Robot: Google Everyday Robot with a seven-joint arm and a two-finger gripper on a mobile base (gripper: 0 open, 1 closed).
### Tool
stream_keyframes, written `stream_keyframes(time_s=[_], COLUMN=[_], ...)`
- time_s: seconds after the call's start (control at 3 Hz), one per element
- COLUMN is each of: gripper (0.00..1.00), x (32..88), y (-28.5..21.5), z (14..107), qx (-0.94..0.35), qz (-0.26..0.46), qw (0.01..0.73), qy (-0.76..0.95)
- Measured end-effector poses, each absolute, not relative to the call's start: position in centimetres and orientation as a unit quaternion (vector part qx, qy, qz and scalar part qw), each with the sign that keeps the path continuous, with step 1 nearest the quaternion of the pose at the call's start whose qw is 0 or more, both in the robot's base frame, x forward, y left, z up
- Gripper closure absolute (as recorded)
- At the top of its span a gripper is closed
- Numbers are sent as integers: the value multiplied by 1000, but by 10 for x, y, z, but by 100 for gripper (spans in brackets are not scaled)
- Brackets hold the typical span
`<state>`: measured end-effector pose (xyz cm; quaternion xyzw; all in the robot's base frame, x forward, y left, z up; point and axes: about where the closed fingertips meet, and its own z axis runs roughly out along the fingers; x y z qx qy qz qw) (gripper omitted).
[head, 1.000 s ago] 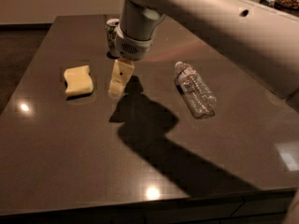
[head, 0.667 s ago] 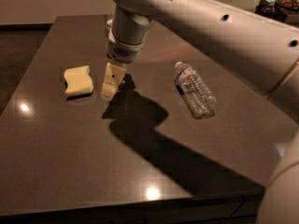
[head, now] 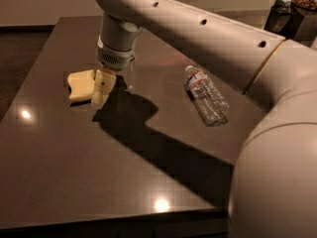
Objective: Pick sponge
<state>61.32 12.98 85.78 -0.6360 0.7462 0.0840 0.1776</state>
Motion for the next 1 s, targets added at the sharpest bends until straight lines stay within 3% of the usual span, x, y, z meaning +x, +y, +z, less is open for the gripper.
stream_keyframes(time_s=[0.67, 1.0], gripper=[0, 21], x=[613, 613], y=[170, 186], z=[845, 842], qx=[-647, -646], qz=[82, 82], qw=[172, 171], qy=[738, 739])
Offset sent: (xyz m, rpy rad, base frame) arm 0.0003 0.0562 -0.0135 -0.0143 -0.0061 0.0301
